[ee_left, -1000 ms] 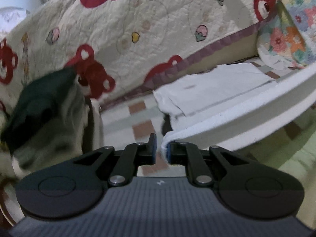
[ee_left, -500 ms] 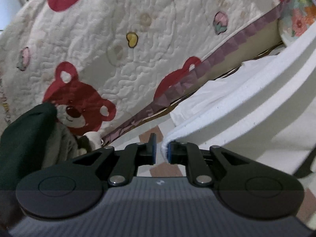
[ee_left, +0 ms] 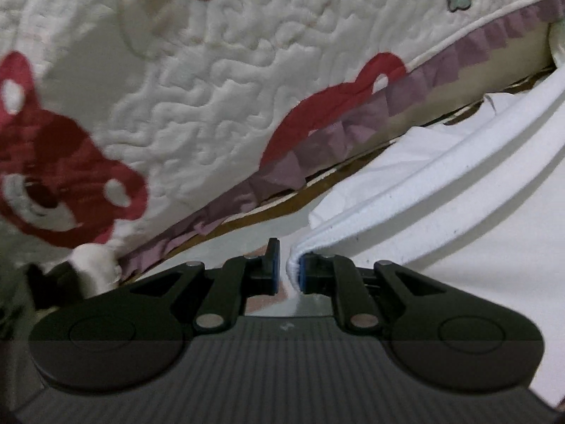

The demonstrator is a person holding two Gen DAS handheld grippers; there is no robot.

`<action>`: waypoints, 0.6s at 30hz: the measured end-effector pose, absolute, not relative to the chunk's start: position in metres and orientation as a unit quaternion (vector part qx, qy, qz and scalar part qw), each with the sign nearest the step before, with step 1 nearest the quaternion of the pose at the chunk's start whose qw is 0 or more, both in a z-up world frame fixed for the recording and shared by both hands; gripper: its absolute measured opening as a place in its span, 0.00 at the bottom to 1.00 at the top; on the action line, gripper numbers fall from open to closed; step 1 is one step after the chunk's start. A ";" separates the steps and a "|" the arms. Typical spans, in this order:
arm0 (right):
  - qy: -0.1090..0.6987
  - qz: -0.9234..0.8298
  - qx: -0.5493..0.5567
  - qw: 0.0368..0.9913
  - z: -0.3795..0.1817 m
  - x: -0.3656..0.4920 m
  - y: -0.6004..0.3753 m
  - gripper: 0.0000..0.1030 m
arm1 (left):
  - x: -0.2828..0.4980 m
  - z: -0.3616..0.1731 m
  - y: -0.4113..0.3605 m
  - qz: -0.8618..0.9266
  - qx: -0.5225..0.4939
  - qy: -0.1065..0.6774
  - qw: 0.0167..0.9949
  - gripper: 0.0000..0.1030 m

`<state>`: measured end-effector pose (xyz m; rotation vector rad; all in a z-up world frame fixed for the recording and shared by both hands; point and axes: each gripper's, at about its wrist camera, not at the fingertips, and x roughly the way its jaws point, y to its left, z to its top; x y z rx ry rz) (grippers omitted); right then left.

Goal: Fold clothes

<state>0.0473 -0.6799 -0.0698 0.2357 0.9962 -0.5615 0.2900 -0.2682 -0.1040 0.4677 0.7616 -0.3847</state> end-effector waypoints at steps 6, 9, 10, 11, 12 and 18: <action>0.514 -0.255 0.118 0.810 -0.105 0.076 -0.711 0.03 | 0.325 -0.126 -0.277 -0.205 0.226 0.390 0.869 0.07; 0.519 -0.249 0.124 0.808 -0.114 0.085 -0.721 0.04 | 0.337 -0.138 -0.279 -0.207 0.231 0.408 0.859 0.10; 0.520 -0.249 0.129 0.807 -0.117 0.089 -0.724 0.04 | 0.341 -0.141 -0.278 -0.206 0.227 0.414 0.857 0.13; 0.524 -0.249 0.134 0.803 -0.121 0.091 -0.727 0.04 | 0.346 -0.145 -0.277 -0.204 0.216 0.422 0.856 0.18; 0.529 -0.251 0.140 0.798 -0.127 0.094 -0.729 0.04 | 0.351 -0.147 -0.274 -0.204 0.195 0.428 0.859 0.19; 0.523 -0.280 0.204 0.779 -0.145 0.092 -0.743 0.15 | 0.373 -0.154 -0.253 -0.201 0.072 0.462 0.861 0.21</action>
